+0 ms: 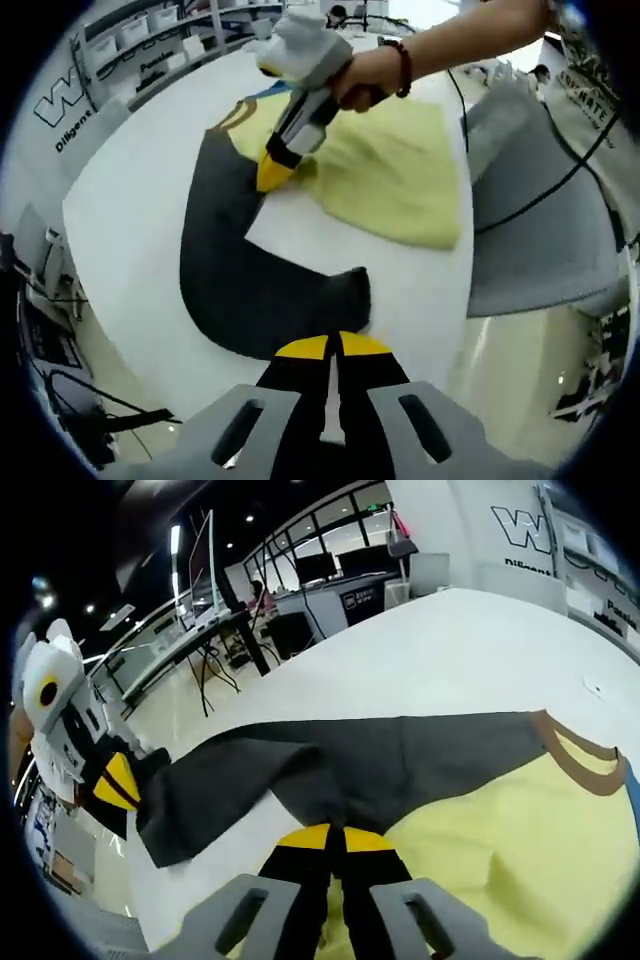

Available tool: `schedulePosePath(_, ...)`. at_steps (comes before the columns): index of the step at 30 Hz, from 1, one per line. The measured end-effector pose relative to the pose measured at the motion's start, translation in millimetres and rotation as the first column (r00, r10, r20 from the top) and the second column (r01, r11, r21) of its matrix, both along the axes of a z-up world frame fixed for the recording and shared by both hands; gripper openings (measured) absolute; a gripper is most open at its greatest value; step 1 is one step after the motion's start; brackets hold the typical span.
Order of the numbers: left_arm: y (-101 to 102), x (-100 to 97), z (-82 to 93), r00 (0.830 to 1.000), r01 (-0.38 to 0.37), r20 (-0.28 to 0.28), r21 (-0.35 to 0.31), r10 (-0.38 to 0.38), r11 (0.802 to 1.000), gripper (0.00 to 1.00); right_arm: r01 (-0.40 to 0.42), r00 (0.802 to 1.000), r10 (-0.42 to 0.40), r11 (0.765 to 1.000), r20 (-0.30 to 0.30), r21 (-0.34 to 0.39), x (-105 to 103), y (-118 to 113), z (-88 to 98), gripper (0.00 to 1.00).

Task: Fold the garment on the visible template until the final outline fits inside the template.

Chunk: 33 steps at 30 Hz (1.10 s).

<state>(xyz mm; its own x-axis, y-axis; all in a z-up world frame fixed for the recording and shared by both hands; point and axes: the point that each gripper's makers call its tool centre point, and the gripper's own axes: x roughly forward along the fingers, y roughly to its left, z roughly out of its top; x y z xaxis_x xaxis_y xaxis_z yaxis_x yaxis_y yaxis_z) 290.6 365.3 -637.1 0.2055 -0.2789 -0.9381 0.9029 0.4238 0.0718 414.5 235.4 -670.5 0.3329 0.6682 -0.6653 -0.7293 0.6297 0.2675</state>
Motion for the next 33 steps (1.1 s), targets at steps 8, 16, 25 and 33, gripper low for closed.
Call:
schedulePosePath(8,13,18.1,6.2,0.982,-0.188,0.033,-0.03,0.189,0.982,0.04,-0.023,1.0,0.024,0.999,-0.007,0.039,-4,6,10.1,0.16)
schedulePosePath(16,13,56.8,48.0,0.894,-0.393,0.134,-0.219,0.427,0.893,0.17,0.004,0.998,-0.01,0.996,0.062,0.089,13,-1,39.0,0.32)
schedulePosePath(25,-3,90.9,82.9,0.82,-0.44,0.208,-0.368,0.534,0.819,0.39,0.066,0.992,-0.076,0.993,0.097,0.099,29,-25,53.0,0.46)
schedulePosePath(33,-25,129.7,86.6,0.687,-0.551,0.152,-0.529,0.711,0.645,0.57,0.151,0.969,-0.166,0.984,0.184,0.091,53,-67,66.2,0.7)
